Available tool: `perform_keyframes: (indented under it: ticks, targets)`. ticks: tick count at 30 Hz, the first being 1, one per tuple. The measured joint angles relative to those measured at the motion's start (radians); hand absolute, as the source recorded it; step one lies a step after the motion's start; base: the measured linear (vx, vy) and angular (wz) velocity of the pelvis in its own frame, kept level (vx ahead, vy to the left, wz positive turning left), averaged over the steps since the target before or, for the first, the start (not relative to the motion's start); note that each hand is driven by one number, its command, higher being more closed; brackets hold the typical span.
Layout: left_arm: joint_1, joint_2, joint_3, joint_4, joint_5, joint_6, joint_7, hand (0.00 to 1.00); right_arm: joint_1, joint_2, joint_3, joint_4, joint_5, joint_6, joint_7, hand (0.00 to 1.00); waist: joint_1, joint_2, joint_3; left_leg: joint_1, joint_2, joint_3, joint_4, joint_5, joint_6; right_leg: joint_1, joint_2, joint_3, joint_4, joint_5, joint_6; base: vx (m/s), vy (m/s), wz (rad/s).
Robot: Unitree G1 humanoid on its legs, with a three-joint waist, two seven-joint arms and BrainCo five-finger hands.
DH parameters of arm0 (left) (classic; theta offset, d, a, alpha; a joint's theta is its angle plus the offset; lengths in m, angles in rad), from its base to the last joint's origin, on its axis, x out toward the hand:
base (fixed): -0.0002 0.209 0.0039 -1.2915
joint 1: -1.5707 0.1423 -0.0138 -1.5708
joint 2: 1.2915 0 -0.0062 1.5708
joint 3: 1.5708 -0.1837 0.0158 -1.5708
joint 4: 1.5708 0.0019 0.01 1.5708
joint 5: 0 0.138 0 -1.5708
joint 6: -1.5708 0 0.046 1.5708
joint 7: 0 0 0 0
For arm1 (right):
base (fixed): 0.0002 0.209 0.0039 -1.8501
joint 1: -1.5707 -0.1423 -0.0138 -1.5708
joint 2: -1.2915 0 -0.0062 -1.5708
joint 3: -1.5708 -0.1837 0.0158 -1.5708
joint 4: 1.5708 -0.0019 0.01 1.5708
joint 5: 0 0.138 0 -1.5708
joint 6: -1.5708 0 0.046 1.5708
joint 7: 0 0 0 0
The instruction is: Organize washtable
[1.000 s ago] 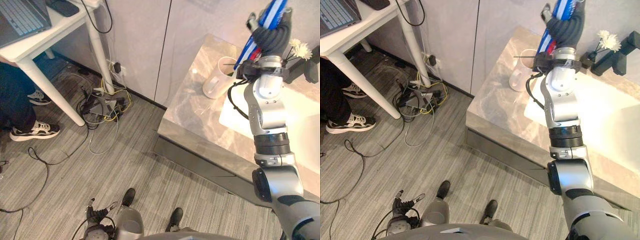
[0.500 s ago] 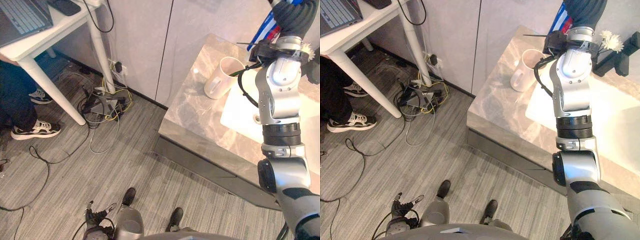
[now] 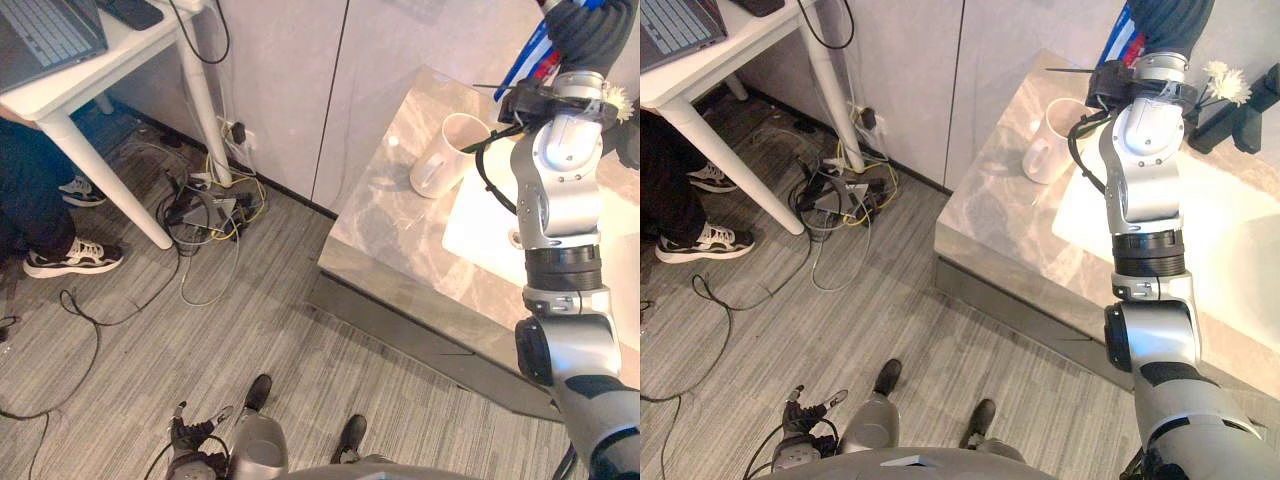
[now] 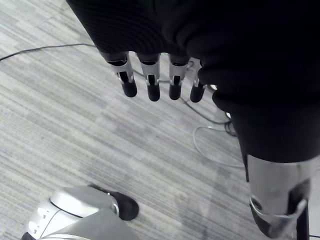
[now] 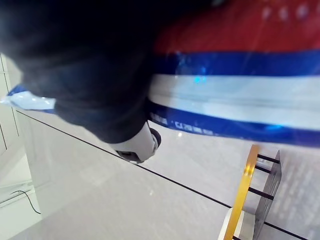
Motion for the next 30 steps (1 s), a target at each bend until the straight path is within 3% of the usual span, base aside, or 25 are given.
perform_keyframes:
  ticks: [30]
  targets:
    - [-0.004,-0.002,-0.001,0.006,-0.009,-0.001,0.021,0.0,-0.095,0.002,0.058,0.124,-0.002,0.02,0.003,1.0,0.015,0.006,0.005,-0.027,0.0,-0.026,0.001,0.007,-0.008,-0.007,0.003,-0.024,-0.007,0.0,0.0,0.0,-0.001,0.02]
